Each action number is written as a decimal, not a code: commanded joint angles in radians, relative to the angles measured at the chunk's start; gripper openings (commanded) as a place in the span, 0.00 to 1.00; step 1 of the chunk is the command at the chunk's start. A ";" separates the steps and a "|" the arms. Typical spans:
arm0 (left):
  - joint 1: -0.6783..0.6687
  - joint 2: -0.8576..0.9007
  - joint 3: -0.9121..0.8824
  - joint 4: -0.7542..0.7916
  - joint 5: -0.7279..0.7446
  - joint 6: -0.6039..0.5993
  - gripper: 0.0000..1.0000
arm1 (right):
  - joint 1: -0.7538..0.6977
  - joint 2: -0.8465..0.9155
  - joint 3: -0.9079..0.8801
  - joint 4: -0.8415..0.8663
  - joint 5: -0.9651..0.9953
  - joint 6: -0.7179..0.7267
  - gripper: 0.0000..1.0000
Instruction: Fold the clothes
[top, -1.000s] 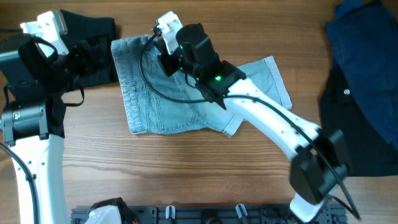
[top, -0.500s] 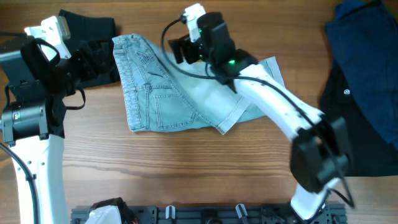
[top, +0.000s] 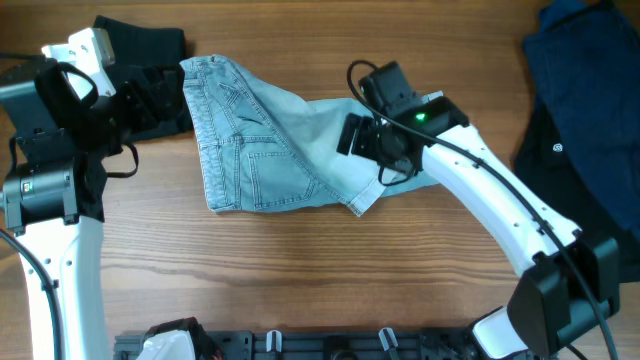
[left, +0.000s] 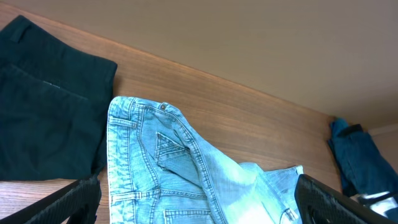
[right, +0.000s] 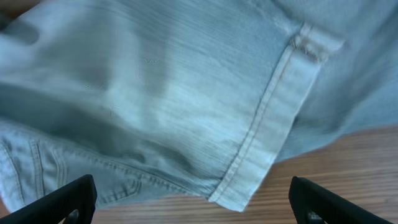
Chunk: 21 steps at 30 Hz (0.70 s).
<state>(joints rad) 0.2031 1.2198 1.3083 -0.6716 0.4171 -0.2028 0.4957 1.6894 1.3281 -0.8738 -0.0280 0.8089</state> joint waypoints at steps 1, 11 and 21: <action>-0.006 0.000 0.014 0.000 0.005 0.016 1.00 | 0.000 0.007 -0.093 0.062 -0.090 0.174 1.00; -0.006 0.007 0.014 -0.022 0.005 0.016 1.00 | 0.000 0.009 -0.301 0.232 -0.212 0.320 1.00; -0.006 0.007 0.014 -0.052 0.005 0.016 1.00 | 0.029 0.016 -0.309 0.260 -0.238 0.317 0.88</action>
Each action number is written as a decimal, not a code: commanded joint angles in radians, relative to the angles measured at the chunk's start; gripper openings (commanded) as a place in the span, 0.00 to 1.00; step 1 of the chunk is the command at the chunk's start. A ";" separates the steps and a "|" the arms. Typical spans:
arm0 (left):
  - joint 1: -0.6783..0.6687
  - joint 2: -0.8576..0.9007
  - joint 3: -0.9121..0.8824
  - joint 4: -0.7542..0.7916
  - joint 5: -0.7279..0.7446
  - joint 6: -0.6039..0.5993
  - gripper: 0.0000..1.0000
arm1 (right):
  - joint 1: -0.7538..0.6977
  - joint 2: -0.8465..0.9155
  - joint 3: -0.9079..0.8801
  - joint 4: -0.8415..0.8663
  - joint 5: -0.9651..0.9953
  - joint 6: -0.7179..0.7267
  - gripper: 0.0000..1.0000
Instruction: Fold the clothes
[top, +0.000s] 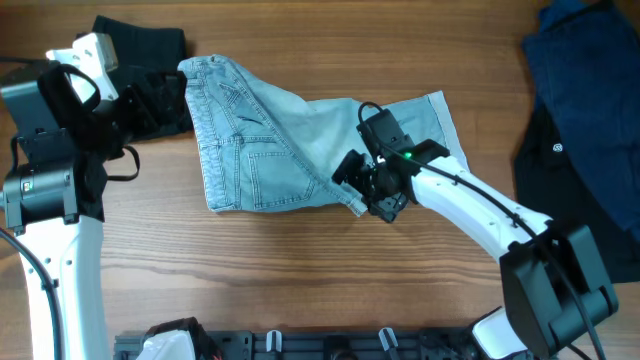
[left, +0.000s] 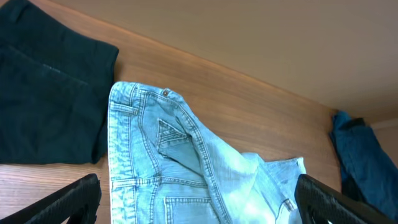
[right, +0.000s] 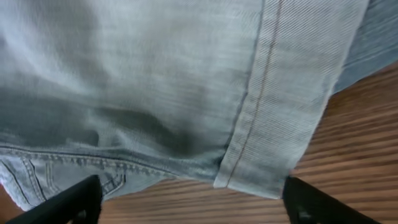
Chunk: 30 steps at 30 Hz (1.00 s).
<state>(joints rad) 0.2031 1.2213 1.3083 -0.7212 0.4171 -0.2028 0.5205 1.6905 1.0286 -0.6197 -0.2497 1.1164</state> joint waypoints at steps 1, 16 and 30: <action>-0.006 0.006 0.014 -0.002 0.005 0.016 1.00 | 0.004 0.015 -0.009 0.006 -0.017 0.010 0.84; -0.006 0.005 0.014 -0.013 0.001 0.016 1.00 | 0.004 0.055 -0.010 -0.003 -0.093 -0.019 0.76; -0.006 0.005 0.014 -0.001 -0.018 0.016 1.00 | 0.004 0.058 -0.010 -0.004 -0.014 -0.040 0.81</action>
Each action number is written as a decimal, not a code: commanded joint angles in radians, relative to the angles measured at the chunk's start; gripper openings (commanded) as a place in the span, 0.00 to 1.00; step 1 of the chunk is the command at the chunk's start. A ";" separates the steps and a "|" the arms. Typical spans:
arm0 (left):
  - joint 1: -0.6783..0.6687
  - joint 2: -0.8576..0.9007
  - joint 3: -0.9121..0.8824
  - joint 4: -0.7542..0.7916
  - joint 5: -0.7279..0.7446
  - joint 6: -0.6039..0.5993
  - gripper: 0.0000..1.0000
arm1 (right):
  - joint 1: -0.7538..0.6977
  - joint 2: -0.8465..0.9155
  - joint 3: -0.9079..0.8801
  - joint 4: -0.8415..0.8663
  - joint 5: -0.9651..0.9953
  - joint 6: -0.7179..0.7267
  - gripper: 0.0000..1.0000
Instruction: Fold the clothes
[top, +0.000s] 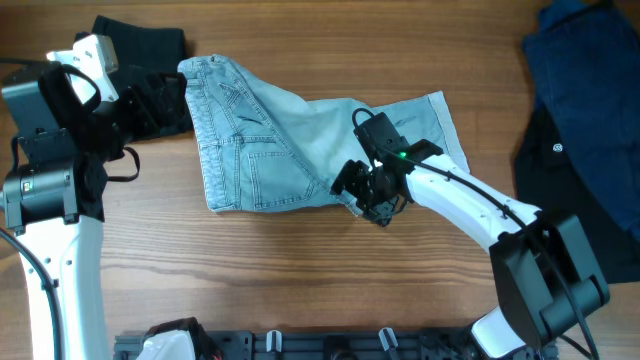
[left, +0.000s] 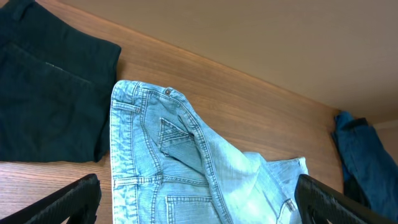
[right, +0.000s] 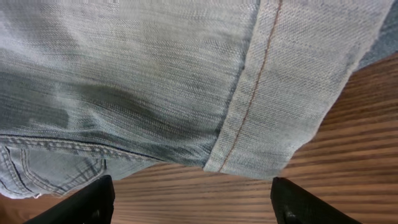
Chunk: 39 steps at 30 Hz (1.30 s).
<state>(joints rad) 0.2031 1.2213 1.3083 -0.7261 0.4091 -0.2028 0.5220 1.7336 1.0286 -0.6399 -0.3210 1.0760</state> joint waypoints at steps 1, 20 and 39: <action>-0.006 0.005 0.014 0.004 -0.010 0.016 1.00 | 0.002 0.017 -0.010 0.024 0.071 0.000 0.81; -0.006 0.006 0.014 -0.012 -0.010 0.016 1.00 | 0.000 0.003 0.021 0.123 0.108 -0.221 0.04; -0.006 0.006 0.014 -0.013 -0.009 0.016 1.00 | -0.157 -0.251 0.027 0.105 0.123 -0.358 0.04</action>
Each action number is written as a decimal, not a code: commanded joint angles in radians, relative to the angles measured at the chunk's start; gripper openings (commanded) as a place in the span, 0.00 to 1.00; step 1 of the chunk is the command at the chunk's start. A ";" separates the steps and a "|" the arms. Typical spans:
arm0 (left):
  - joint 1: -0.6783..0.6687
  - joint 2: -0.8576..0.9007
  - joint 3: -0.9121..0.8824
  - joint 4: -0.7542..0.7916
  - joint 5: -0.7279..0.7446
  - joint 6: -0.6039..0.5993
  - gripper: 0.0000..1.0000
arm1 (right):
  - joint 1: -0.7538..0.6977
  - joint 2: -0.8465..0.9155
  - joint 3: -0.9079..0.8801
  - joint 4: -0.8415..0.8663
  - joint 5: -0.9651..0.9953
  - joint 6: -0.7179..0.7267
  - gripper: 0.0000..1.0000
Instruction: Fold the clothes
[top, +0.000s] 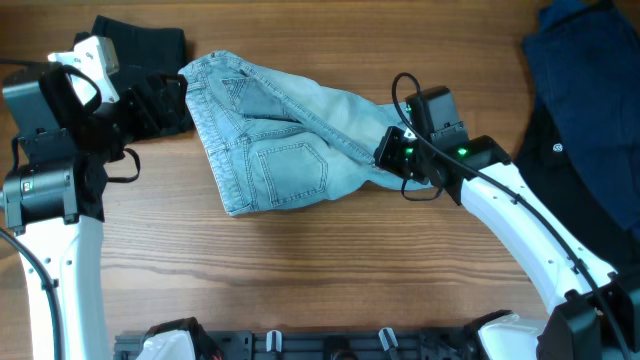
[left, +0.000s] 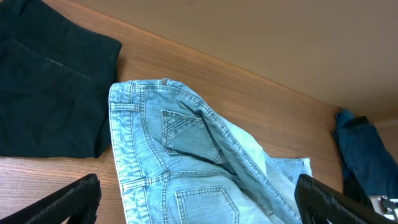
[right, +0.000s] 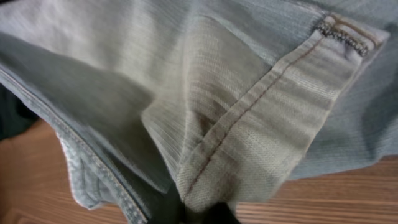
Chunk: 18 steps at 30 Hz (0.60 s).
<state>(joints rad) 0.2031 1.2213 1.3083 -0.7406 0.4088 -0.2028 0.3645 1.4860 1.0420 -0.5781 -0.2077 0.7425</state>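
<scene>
Light blue denim shorts (top: 270, 135) lie crumpled on the wooden table, waistband to the left and back pockets up. My right gripper (top: 393, 158) is shut on a leg hem at their right end. In the right wrist view that hem (right: 261, 118) folds down into the shut jaws of the right gripper (right: 202, 210). My left gripper (top: 160, 100) hovers open beside the waistband. From the left wrist, the shorts (left: 186, 168) lie ahead between the wide-apart fingers (left: 68, 199) of the left gripper (left: 196, 193), touching neither.
A black folded garment (top: 140, 40) lies at the back left, just behind the left gripper. Dark blue clothes (top: 580, 90) are piled at the right edge. A black rack (top: 330, 345) runs along the front edge.
My right gripper was open at the front corner of the leg hem. Now it is shut on that hem, further right and back, and the shorts are bunched and shifted.
My right gripper first hovered open over the right leg of the spread shorts. It then stood lower at the leg's front hem corner, and closer to it after that. Now it grips the hem and the cloth is drawn up. The left arm has stayed put.
</scene>
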 joint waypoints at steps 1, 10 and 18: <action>-0.006 0.006 0.014 0.002 -0.009 0.016 1.00 | 0.000 -0.004 0.013 0.075 0.014 -0.041 0.04; -0.006 0.006 0.014 0.002 -0.009 0.016 1.00 | 0.000 0.045 0.013 0.749 0.371 -0.127 0.04; -0.006 0.035 0.014 -0.017 -0.009 0.017 1.00 | -0.134 0.432 0.042 1.170 0.444 -0.163 0.04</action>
<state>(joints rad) 0.2031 1.2304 1.3083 -0.7467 0.4057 -0.2028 0.3065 1.7714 1.0588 0.5297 0.1745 0.5808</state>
